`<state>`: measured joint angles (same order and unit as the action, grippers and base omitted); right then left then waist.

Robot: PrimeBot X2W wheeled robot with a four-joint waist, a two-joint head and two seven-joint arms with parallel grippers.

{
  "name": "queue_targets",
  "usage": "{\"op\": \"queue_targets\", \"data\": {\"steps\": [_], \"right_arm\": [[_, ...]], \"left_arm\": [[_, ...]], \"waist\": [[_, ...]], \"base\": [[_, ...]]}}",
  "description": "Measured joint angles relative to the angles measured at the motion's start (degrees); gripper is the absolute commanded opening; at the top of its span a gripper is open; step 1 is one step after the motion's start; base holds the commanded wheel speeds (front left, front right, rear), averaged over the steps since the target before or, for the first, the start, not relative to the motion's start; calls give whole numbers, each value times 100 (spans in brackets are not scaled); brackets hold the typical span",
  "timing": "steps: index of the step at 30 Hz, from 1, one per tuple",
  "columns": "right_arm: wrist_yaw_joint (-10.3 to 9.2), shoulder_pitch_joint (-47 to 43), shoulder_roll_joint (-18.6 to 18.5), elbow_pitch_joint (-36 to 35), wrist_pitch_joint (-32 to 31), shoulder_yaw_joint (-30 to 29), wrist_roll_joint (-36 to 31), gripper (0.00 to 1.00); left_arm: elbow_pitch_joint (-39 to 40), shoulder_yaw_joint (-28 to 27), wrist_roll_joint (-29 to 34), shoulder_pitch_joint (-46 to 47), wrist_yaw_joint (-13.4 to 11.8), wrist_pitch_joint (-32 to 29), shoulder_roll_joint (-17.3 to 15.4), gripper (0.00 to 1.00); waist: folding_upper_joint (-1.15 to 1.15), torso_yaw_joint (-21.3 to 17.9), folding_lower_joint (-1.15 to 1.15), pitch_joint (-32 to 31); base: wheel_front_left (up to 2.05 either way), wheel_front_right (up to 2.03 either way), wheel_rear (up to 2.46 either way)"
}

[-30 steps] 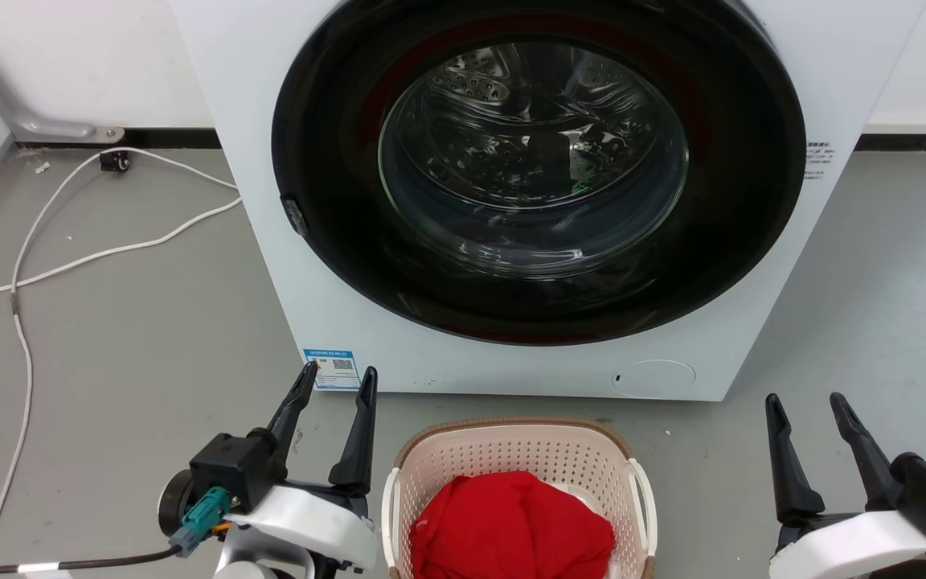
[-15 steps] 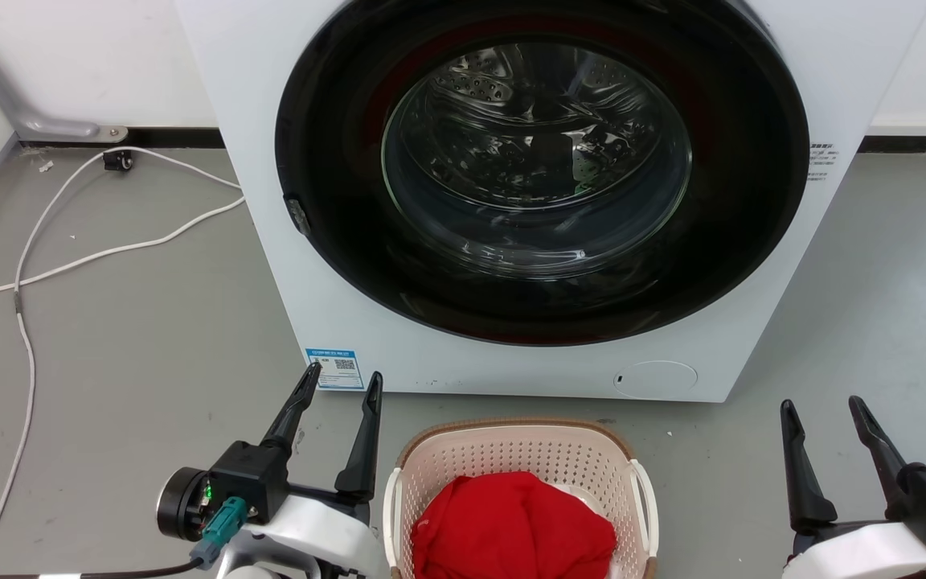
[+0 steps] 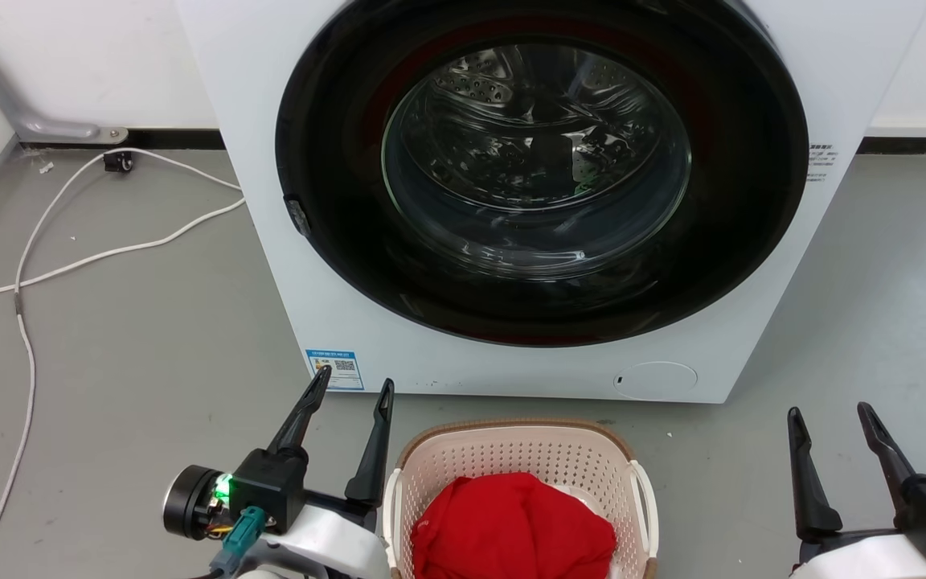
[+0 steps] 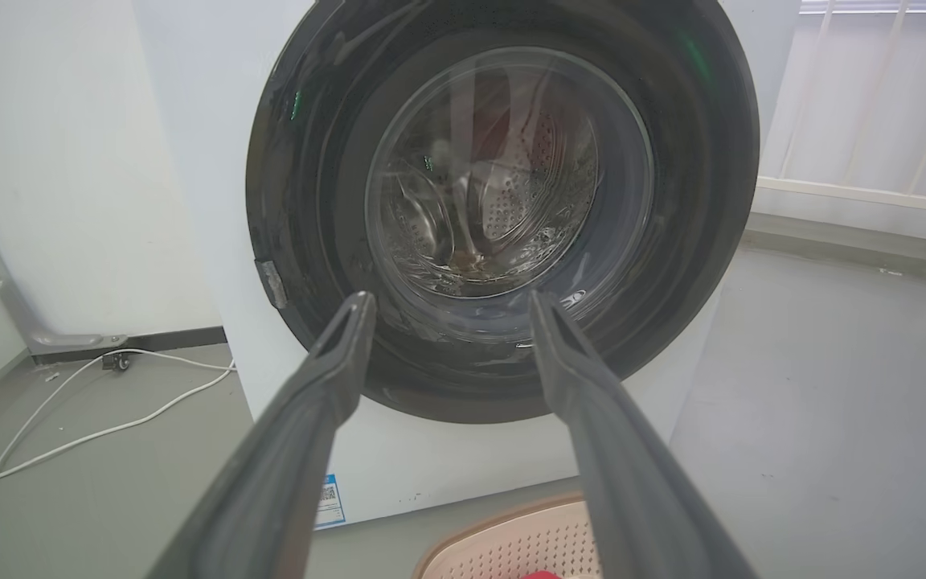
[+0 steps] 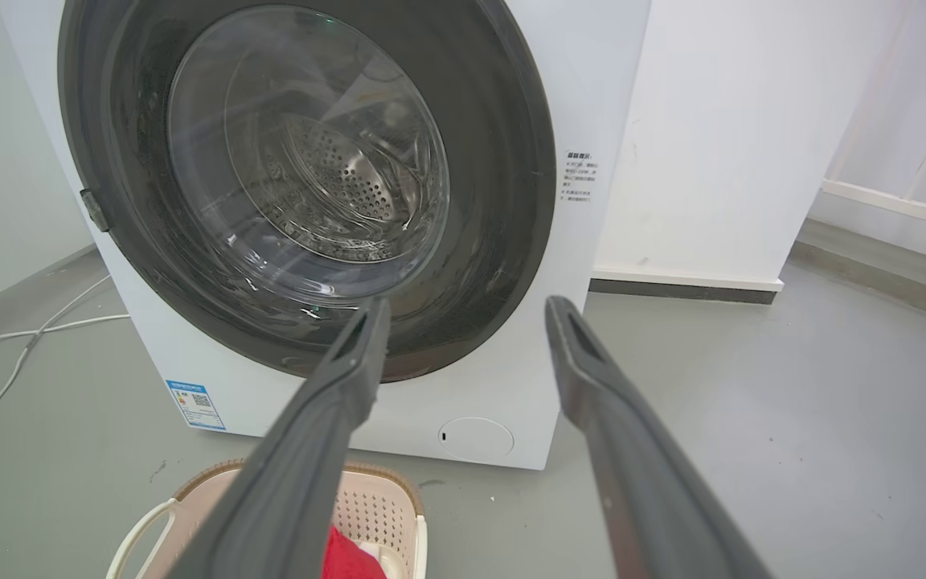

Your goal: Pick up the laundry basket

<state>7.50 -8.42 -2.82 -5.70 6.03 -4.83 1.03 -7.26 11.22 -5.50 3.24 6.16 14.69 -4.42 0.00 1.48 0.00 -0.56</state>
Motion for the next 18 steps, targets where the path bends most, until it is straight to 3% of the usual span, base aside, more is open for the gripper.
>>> {"op": "queue_targets", "data": {"steps": [18], "right_arm": [[0,6,0,175,126,-37,13,100]], "left_arm": [[-97,-81,27,-38,47,37,74,100]], "waist": [[0,0,0,18]], "base": [[0,0,0]]}}
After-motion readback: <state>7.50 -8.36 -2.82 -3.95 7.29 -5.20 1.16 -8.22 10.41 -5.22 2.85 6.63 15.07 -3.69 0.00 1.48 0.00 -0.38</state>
